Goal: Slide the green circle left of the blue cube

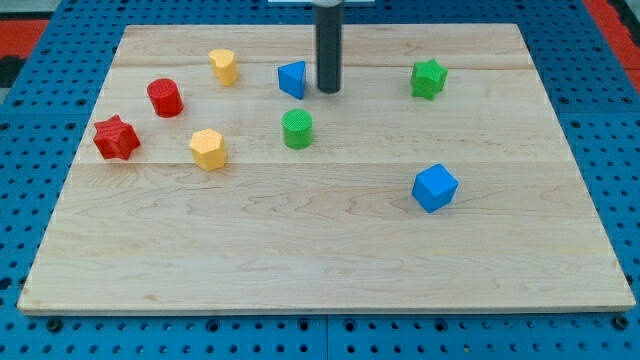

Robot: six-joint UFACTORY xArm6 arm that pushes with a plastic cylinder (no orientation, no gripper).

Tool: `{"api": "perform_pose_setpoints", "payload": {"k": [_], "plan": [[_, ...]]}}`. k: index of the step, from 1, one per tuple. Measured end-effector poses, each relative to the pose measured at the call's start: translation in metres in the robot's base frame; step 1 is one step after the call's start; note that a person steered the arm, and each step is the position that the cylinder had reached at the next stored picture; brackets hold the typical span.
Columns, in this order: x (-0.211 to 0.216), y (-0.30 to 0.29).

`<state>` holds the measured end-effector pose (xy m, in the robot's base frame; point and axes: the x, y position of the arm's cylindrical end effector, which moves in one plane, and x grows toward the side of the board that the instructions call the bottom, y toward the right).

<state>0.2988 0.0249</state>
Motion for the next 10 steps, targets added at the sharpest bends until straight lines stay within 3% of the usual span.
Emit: {"api": "perform_pose_setpoints", "payload": {"k": [1,2,4,5,8,9,10], "plan": [[-0.05,0.015],[-0.089,-0.018],[-0.018,-0.041],[-0.033,-0.054],[0.045,-0.071],[0.031,-0.029],[0.012,-0.047]]}}
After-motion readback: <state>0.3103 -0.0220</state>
